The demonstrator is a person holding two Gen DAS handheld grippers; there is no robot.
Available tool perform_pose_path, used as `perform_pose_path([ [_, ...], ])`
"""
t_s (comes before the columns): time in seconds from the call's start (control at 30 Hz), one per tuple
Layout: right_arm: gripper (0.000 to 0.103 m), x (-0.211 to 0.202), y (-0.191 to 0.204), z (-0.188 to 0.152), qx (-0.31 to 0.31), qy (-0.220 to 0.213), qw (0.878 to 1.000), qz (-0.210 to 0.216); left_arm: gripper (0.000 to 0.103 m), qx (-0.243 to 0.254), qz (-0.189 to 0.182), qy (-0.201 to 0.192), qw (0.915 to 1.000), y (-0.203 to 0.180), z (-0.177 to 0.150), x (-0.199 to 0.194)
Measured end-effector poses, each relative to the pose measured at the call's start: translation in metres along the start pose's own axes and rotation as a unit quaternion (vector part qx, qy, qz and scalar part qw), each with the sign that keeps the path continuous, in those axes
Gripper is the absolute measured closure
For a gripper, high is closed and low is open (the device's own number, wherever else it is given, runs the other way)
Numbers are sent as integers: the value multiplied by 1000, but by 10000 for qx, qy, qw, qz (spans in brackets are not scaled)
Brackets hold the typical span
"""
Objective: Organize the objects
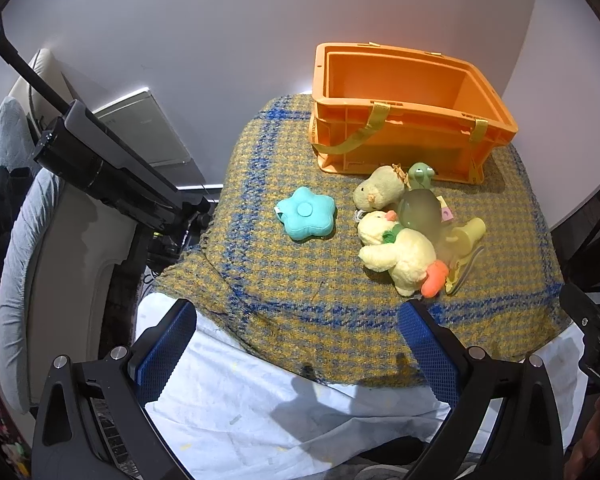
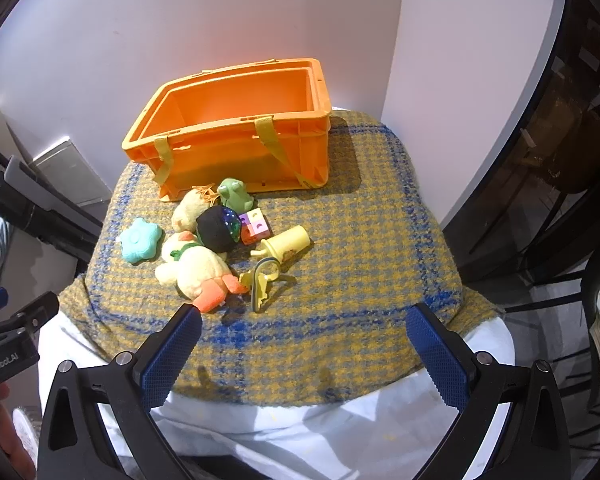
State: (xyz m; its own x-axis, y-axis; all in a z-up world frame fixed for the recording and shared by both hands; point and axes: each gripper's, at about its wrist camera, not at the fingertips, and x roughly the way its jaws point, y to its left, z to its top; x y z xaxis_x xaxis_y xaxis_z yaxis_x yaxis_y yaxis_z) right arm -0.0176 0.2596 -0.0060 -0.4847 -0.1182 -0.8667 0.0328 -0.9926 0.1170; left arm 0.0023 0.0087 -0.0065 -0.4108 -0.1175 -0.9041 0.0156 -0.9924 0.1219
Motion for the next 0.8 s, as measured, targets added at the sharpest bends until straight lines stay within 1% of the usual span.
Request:
perform_pose_path([
  [0.3,1,6,-1,-1,-38,-56,10000,-22,0,-104,-29,-44,9999,2,-1,8],
  [0.53,1,16,3,0,-95,-165,9998,-41,0,-80,84,-127,9999,1,2,20],
  [0.8,1,41,12,-3,-178,-211,9996,14,0,10,236,-263,9994,0,2,44],
])
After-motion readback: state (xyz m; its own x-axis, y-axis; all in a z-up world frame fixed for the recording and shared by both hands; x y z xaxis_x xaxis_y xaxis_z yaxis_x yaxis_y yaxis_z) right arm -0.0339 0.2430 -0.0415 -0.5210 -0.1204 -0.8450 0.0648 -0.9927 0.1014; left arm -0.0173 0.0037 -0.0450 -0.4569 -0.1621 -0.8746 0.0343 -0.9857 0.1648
